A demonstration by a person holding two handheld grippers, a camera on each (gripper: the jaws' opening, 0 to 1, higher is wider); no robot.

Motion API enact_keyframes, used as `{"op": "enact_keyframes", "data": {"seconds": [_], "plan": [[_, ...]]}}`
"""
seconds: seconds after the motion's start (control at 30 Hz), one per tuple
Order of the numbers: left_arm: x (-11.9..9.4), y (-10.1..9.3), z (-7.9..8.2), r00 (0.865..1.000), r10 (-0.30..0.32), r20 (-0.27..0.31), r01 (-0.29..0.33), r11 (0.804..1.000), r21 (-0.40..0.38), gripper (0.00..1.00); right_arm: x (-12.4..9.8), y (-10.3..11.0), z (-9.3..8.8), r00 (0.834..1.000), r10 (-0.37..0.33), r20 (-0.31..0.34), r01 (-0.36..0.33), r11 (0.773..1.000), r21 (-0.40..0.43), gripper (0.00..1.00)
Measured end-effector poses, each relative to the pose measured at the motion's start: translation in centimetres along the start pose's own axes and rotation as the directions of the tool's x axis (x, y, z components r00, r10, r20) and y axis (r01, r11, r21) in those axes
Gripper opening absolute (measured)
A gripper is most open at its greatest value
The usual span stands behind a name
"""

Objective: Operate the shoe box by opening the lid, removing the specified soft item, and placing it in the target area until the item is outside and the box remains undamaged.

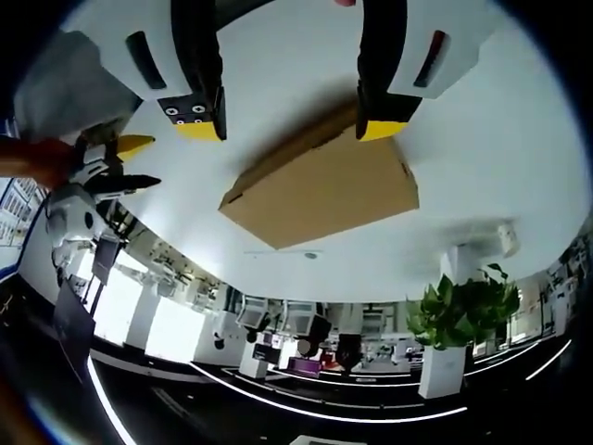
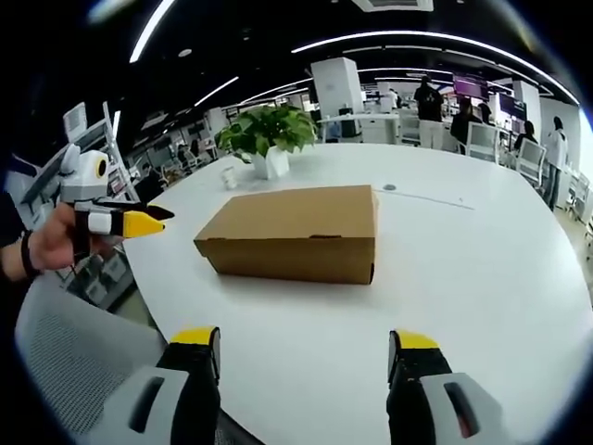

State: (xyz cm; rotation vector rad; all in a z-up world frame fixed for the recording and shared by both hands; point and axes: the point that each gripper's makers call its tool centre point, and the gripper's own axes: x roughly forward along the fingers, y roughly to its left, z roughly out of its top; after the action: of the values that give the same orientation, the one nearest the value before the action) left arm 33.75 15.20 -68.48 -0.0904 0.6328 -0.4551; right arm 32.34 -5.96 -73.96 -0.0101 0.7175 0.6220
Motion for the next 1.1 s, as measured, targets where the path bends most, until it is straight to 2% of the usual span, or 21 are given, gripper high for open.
{"op": "enact_keyframes", "data": {"seconds": [0.27,0.57,0.73,0.8,1.1], "plan": [[1.2,2.9,-1.6,0.998,0.036,-0.043,-0.036,0.999,0.006,0.57,2.7,-1.3,1.2,1.0,0.018,-0.006,-0.018,1.0,-0.015,0.71],[3.0,6.4,-3.7,0.993,0.088,-0.078,-0.092,0.995,-0.048,0.55,5.6,-2.5,2.4,0.999,0.03,-0.011,-0.03,0.999,-0.029,0.69],[3.7,7.5,-4.4,0.991,0.088,-0.097,-0.094,0.994,-0.052,0.54,7.3,-3.5,3.1,0.999,0.036,-0.011,-0.037,0.999,-0.03,0.68],[4.0,7.9,-4.7,0.99,0.097,-0.106,-0.1,0.995,-0.027,0.54,7.9,-3.7,3.2,0.999,0.036,-0.013,-0.036,0.998,-0.042,0.68],[5.8,8.1,-4.8,0.99,0.078,-0.115,-0.078,0.997,0.003,0.52,10.1,-4.4,3.8,0.999,0.05,-0.011,-0.05,0.997,-0.066,0.62]]}}
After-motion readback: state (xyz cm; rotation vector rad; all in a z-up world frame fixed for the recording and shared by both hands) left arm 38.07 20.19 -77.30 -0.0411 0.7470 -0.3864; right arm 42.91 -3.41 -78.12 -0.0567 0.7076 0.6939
